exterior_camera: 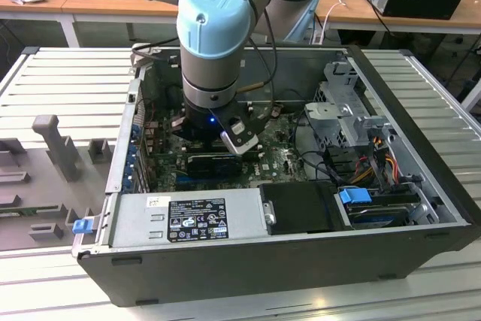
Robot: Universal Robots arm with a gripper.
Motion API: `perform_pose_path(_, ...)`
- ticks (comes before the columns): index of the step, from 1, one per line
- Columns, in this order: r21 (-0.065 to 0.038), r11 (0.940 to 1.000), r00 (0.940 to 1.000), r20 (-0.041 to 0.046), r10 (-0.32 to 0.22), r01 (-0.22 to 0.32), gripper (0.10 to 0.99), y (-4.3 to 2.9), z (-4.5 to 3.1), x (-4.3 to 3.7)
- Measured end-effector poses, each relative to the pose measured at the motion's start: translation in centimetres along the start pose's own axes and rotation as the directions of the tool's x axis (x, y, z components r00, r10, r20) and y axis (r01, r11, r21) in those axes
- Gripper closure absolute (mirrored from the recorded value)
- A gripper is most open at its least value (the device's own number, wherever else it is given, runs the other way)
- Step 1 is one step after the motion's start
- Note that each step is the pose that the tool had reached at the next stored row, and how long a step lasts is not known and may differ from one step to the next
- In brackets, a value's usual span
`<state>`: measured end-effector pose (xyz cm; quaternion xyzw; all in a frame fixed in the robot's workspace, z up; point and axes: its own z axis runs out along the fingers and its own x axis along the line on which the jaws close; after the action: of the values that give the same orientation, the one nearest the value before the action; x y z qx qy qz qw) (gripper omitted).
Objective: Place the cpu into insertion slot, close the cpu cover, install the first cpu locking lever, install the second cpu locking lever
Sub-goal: 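Install the second cpu locking lever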
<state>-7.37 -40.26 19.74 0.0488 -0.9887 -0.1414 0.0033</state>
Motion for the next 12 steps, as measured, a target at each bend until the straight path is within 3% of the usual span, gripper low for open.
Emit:
perform_pose_path(6, -0.012, 0.9999, 1.0000, 0.0010, 0.000, 0.000, 0.980, 0.56, 0.32, 0.21)
perform_pose_path(9, -0.013, 0.9999, 1.0000, 0.0010, 0.000, 0.000, 0.980, 0.60, 0.44, 0.35)
perform_pose_path(12, -0.014, 0.9999, 1.0000, 0.0012, -0.001, 0.001, 0.980, 0.81, -0.22, 0.42)
